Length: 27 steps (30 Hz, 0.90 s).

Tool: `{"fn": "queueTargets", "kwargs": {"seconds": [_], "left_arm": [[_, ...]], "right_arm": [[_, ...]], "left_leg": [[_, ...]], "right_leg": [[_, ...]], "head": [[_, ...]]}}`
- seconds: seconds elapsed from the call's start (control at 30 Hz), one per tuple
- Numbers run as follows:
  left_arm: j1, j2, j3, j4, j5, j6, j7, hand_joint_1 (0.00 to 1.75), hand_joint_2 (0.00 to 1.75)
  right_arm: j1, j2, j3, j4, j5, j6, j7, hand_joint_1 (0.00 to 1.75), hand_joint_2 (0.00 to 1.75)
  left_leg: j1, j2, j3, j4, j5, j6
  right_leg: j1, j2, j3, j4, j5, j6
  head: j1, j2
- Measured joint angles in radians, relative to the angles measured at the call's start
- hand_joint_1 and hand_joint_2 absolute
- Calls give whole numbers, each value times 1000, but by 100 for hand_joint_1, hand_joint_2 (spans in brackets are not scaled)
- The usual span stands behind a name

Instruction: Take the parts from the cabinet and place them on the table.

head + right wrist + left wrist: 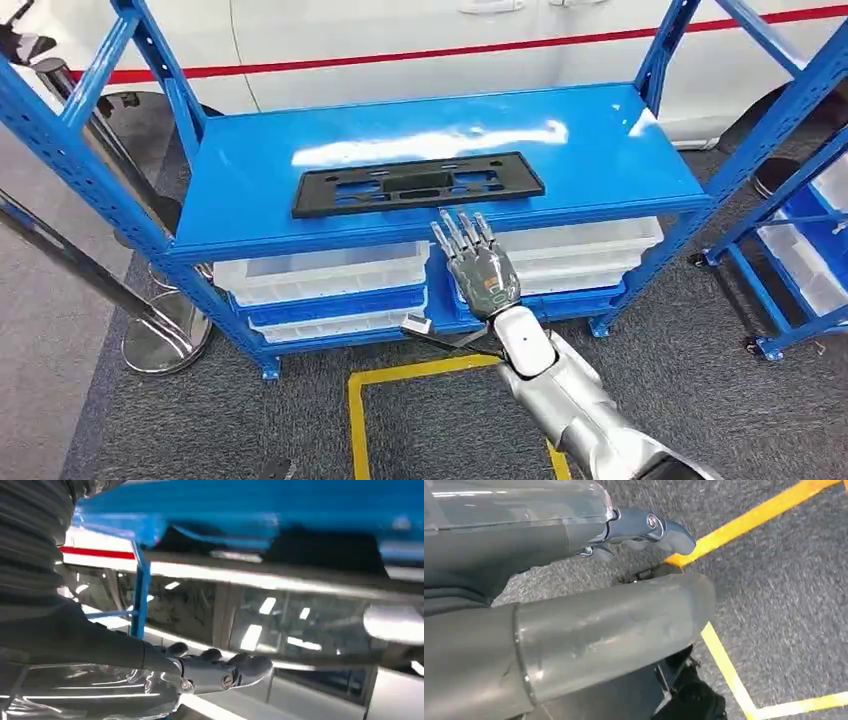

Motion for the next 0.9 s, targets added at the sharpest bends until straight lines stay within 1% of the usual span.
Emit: {"fn": "queueTargets", "kwargs": {"seconds": [0.03, 0.07, 0.1, 0.13, 0.17, 0.2, 0.23, 0.27, 0.3, 0.33, 0.43, 0.47, 0.5, 0.53, 0.57, 0.6, 0.63, 0.67, 0.7, 0.73, 0.77, 0.8, 0.83, 0.87, 0.9], "left_arm": [[-1, 0, 0, 0, 2, 0, -4, 0, 0], [-1, 0, 0, 0, 2, 0, -6, 0, 0], [-1, 0, 0, 0, 2, 0, -7, 0, 0], [0, 0, 0, 0, 2, 0, -8, 0, 0], [2, 0, 0, 0, 2, -1, -9, 0, 0], [3, 1, 0, 0, 2, -1, -11, 0, 0], [2, 2, 0, 0, 2, -1, -13, 0, 0], [1, 3, 0, 0, 2, -1, -16, 0, 0], [1, 5, 0, 0, 2, -1, -17, 0, 0], [-1, 5, 0, 0, 2, -1, -20, 0, 0], [1, 7, 0, 0, -1, 0, -22, 0, 0], [1, 7, 1, 0, -2, 0, -23, 0, 0], [0, 7, 1, 0, -3, 0, -24, 0, 0], [-2, 7, 1, 0, -3, 0, -24, 0, 0], [-4, 7, 1, 0, -3, 0, -24, 0, 0], [-3, 7, 1, 0, -4, 0, -24, 0, 0], [-3, 7, 1, 0, -6, 1, -25, 0, 0], [-2, 7, 1, 0, -6, 3, -27, 0, 0], [-1, 7, 1, 0, -7, 3, -27, 0, 0], [-1, 7, 1, 0, -8, 4, -27, 0, 0], [-1, 6, 1, 0, -9, 6, -27, 0, 0], [-1, 6, 1, 0, -10, 6, -27, 0, 0], [-1, 6, 1, 0, -12, 8, -27, 0, 0], [-2, 6, 1, 0, -13, 9, -27, 0, 0], [-3, 6, 1, 0, -13, 11, -28, 0, 0]], "right_arm": [[-7, 1, 0, 23, 0, 0, -7, 0, 175], [-10, 2, 0, 48, -2, 0, -12, 0, 175], [-10, 2, 0, 69, -3, 0, -16, 0, 175], [-9, 2, 0, 88, -4, 0, -19, 0, 175], [-9, 2, 0, 101, -6, 0, -24, 0, 175], [-9, 2, 0, 112, -10, 0, -28, 0, 175], [-9, 2, -2, 118, -12, 0, -29, 0, 175], [-10, 3, -7, 123, -14, 0, -31, 0, 175], [-11, 4, -12, 128, -15, 0, -32, 0, 175], [-13, 4, -17, 132, -16, 0, -35, 0, 175], [-14, 6, -33, 141, -17, -1, -40, 0, 175], [-15, 6, -43, 142, -14, -1, -40, 0, 175], [-15, 6, -52, 142, -14, -1, -40, 0, 175], [-18, 6, -57, 143, -14, -1, -40, 0, 175], [-18, 6, -60, 144, -14, -1, -40, 0, 175], [-16, 6, -64, 146, -14, -1, -42, 0, 175], [-12, 6, -69, 148, -13, -1, -45, 0, 175], [-6, 6, -78, 148, -12, -1, -48, 0, 175], [-1, 6, -88, 143, -12, -1, -50, 0, 175], [7, 6, -104, 127, -12, -1, -56, 0, 175], [13, 7, -121, 107, -12, -2, -61, 0, 175], [16, 10, -139, 87, -11, -2, -65, 0, 175], [18, 13, -164, 67, -10, -2, -71, 0, 175], [23, 20, -185, 49, -9, -2, -79, 0, 175], [31, 22, -201, 37, -8, -2, -83, 0, 175]], "left_leg": [[1, 0, -23, 54, -33, -2], [3, 0, -60, 136, -73, -5], [4, 0, -97, 212, -103, -8], [4, 1, -125, 268, -116, -11], [4, 1, -131, 275, -105, -12], [4, 1, -116, 239, -74, -11], [4, 1, -81, 163, -28, -9], [4, 1, -38, 73, 17, -5], [3, 1, -5, -8, 31, 3], [-3, 0, 9, -24, 24, 5], [-7, -2, 5, -21, 27, 13], [1, -1, 10, -32, 33, 23], [3, -1, 13, -39, 38, 28], [3, 0, 13, -40, 38, 34], [3, 0, 13, -40, 38, 35], [3, 1, 13, -40, 35, 38], [3, 1, 13, -39, 35, 39], [3, 1, 13, -38, 34, 39], [4, 0, 14, -36, 32, 38], [4, -1, 15, -33, 30, 35], [4, -2, 17, -31, 26, 33], [4, -2, 19, -28, 23, 28], [-2, -1, 16, -27, 20, 22], [-3, -1, 15, -24, 18, 18], [-3, -1, 17, -26, 17, 13]], "right_leg": [[0, -1, 0, 0, 0, -7], [1, -2, 0, 1, 0, -8], [2, -4, 0, 1, -1, -9], [3, -4, 0, 2, -2, -10], [3, -4, 0, 2, -2, -10], [3, -3, 0, 4, -3, -10], [3, -2, 1, 6, -4, -9], [3, -1, 3, 9, -7, -6], [3, 0, 3, 11, -10, -3], [10, 0, -1, 15, -11, 2], [4, -1, -1, 9, -6, 15], [9, 0, 0, 10, -10, 24], [4, 0, -4, 27, -22, 28], [3, -1, -25, 69, -52, 31], [2, -1, -60, 144, -92, 34], [1, -1, -98, 221, -124, 37], [-1, -1, -133, 287, -142, 40], [-3, -1, -148, 310, -135, 41], [-5, -1, -138, 284, -108, 42], [-7, -2, -107, 217, -64, 41], [-7, -2, -65, 131, -21, 38], [-7, -3, -24, 48, 11, 35], [1, -3, -14, 24, -11, 33], [-3, -2, -14, 18, -4, 27], [0, -1, -14, 18, -6, 23]], "head": [[0, 0], [0, 0], [0, 0], [0, 0], [0, 0], [0, 0], [0, 0], [0, 0], [0, 0], [0, 0], [0, 0], [0, 0], [0, 0], [0, 0], [0, 0], [0, 0], [0, 0], [0, 0], [0, 0], [0, 0], [0, 0], [0, 0], [0, 0], [-1, 0], [0, 0]]}}
